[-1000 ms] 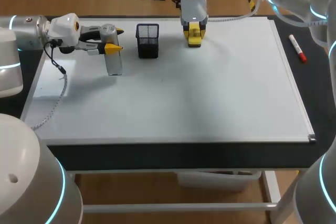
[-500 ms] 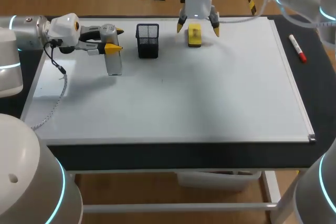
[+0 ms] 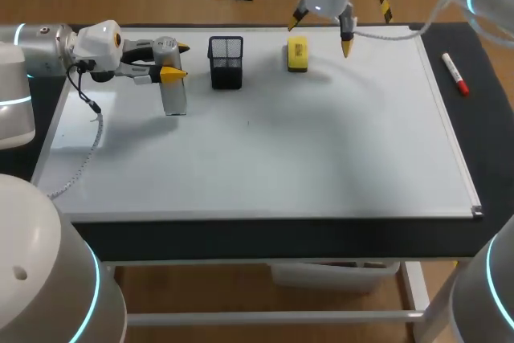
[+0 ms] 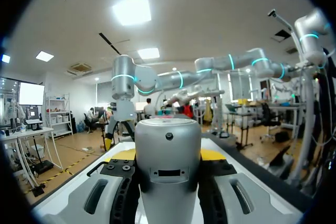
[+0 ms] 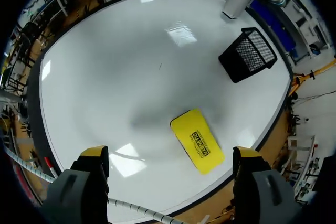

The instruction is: Pick up the inspection probe, press it on each red-marked spot on the whiteboard one by one, put down the probe, pick up the eraser, and wipe off all the red marks.

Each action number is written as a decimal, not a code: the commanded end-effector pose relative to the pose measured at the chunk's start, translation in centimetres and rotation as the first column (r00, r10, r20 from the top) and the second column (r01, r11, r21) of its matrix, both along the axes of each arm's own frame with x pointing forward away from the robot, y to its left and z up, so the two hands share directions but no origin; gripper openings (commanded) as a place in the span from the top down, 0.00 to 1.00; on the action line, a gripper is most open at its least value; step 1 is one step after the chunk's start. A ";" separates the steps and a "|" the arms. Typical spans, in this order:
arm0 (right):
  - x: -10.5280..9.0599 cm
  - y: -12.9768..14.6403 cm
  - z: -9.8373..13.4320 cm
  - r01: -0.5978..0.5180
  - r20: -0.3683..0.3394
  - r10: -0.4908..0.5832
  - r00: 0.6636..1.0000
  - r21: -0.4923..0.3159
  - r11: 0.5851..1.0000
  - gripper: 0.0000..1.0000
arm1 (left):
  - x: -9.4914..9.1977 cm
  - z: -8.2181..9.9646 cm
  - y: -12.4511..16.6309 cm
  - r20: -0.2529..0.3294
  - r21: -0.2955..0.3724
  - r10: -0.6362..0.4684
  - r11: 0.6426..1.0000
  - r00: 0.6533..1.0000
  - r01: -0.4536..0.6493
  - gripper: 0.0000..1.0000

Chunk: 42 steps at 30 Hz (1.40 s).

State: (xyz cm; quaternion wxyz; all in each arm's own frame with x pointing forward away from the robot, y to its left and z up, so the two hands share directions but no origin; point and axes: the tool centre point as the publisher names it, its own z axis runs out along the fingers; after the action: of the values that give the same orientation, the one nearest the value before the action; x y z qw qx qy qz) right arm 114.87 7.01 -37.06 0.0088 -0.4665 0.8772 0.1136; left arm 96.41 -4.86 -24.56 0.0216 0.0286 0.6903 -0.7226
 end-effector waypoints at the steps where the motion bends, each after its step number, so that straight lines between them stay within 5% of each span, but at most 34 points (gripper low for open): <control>1: -2.0 -2.0 1.6 0.052 0.064 -0.058 0.996 0.098 0.994 0.00 | -0.1 0.2 0.0 0.000 0.002 0.001 1.000 1.000 -0.001 1.00; 21: -4.5 -4.3 6.8 0.292 0.010 -0.305 0.952 0.260 0.920 0.00 | -0.1 0.2 0.0 0.000 0.002 0.001 1.000 1.000 -0.001 1.00; 42: -5.7 -5.4 9.2 0.310 -0.029 -0.323 0.946 0.366 0.877 0.00 | -0.1 0.2 0.0 0.000 0.002 0.001 1.000 1.000 -0.001 1.00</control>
State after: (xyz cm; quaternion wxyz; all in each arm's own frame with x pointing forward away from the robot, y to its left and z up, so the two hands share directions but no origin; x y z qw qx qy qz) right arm 109.22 1.63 -27.91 0.1285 -0.3082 0.9041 0.2665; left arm 96.40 -4.85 -24.56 0.0216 0.0286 0.6903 -0.7226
